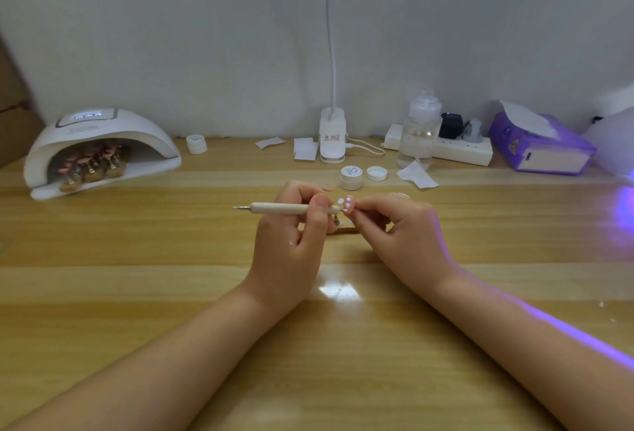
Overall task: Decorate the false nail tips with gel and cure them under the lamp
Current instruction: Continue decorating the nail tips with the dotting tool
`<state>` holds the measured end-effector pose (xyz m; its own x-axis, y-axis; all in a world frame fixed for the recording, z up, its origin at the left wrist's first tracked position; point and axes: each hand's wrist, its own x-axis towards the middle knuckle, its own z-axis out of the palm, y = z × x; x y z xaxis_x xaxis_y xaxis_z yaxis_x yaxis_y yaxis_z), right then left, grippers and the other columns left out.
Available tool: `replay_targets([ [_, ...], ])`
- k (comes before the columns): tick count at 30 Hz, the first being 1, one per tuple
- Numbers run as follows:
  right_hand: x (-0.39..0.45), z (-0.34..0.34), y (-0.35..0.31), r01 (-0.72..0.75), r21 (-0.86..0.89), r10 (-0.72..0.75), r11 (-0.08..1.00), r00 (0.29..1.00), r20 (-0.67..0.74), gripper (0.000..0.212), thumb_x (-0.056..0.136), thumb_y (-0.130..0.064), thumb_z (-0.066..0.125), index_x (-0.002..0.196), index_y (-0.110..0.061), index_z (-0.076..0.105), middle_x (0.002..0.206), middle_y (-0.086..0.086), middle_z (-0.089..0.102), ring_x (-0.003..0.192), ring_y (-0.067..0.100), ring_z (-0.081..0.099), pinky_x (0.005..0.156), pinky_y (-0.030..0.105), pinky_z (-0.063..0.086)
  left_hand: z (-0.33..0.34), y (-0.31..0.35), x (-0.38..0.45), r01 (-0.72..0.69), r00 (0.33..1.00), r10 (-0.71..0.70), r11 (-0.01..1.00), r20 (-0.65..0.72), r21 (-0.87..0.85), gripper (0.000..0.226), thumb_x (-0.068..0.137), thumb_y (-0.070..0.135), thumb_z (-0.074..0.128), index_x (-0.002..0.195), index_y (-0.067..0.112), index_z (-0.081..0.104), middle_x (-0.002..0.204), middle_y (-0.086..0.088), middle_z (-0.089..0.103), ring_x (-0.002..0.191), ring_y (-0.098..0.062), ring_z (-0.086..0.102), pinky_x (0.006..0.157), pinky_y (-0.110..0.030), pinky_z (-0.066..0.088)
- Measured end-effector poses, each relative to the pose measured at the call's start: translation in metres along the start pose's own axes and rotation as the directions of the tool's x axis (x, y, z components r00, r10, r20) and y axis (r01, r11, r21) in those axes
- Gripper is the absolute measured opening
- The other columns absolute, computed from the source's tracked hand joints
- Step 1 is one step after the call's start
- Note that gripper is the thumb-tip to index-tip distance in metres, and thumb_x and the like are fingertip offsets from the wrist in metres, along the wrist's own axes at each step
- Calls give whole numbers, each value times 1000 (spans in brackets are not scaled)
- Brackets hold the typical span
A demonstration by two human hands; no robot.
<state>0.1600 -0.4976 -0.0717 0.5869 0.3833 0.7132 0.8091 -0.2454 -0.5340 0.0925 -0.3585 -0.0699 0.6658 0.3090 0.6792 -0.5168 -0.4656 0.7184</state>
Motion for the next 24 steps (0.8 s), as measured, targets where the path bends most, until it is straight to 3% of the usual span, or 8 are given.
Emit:
replay_targets([
  [20,0,1,-1,-9,-21,9,1000,1000,14,9,82,-7,71,88,-11,76,68,-2,68,61,15,56,64,33,47,1,-1,0,-3,1000,3,1000,15,21,16,90,38,41,82,28,51,67,11,63,64,-5,63,61,-21,50],
  [24,0,0,-1,-23,-13,23,1000,1000,18,10,82,-7,70,89,-11,75,69,-1,69,62,16,56,64,33,47,0,0,0,11,1000,-11,1000,6,22,16,90,38,42,80,30,52,68,8,64,64,-7,64,61,-28,52],
])
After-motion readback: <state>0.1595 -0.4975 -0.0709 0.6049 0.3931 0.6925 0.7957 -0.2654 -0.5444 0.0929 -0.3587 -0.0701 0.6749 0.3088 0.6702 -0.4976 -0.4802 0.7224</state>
